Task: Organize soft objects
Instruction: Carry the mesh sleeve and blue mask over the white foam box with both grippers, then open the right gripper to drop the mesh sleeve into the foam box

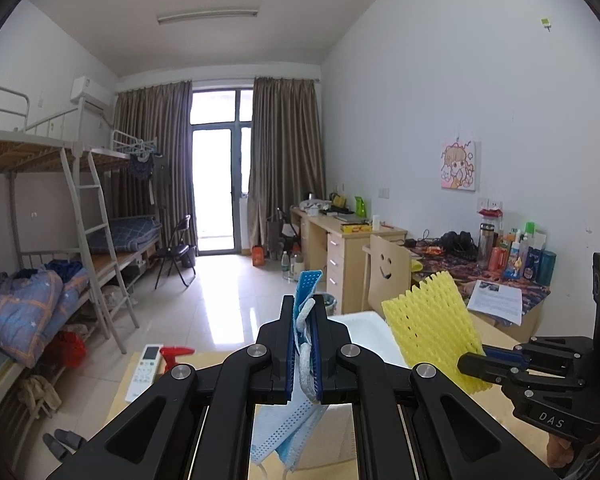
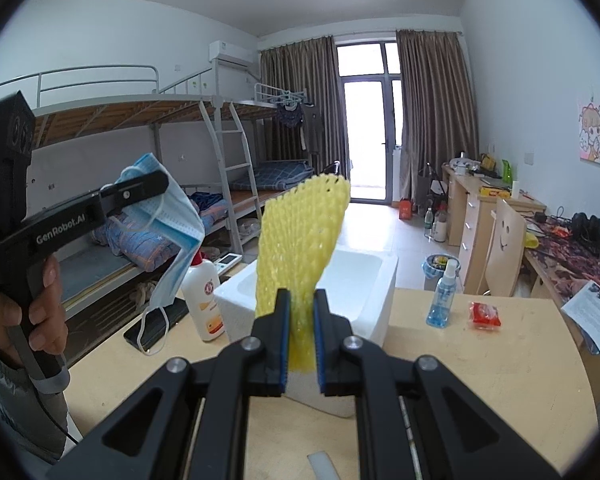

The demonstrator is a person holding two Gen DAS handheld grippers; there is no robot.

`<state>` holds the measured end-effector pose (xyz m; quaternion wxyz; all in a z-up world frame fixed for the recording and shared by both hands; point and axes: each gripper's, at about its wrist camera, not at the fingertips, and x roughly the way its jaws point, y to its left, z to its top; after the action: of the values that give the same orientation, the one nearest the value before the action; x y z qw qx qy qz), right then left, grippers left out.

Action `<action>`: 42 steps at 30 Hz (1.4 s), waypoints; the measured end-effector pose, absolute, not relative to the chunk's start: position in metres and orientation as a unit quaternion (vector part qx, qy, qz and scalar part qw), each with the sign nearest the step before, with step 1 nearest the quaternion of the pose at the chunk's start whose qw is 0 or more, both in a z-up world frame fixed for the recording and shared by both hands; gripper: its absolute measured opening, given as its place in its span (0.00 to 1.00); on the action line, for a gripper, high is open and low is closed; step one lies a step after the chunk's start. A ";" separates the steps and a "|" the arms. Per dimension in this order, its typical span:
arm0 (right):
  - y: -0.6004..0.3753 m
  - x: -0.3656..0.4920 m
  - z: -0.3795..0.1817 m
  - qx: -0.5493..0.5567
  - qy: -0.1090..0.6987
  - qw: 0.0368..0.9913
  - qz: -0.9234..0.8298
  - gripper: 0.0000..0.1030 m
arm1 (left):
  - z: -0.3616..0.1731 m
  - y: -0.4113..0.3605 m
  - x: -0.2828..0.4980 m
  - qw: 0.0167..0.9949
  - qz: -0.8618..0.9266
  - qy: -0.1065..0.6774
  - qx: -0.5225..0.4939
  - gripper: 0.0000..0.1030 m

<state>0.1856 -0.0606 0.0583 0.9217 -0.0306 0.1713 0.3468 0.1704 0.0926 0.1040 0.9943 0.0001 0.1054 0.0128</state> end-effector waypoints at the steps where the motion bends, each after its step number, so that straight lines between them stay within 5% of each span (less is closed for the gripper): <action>1: -0.061 0.187 0.059 -0.029 0.171 0.922 0.346 0.13 | 0.105 0.093 0.172 0.995 0.011 0.104 0.001 0.07; 42: 0.000 0.266 0.062 -0.052 0.209 0.902 0.374 0.13 | 0.101 0.112 0.218 0.992 0.048 0.113 -0.003 0.07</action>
<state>0.2655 -0.0005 0.0619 0.9020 -0.0523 0.2089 0.3741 0.2185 0.1117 0.1006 0.9924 -0.0034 0.1131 0.0484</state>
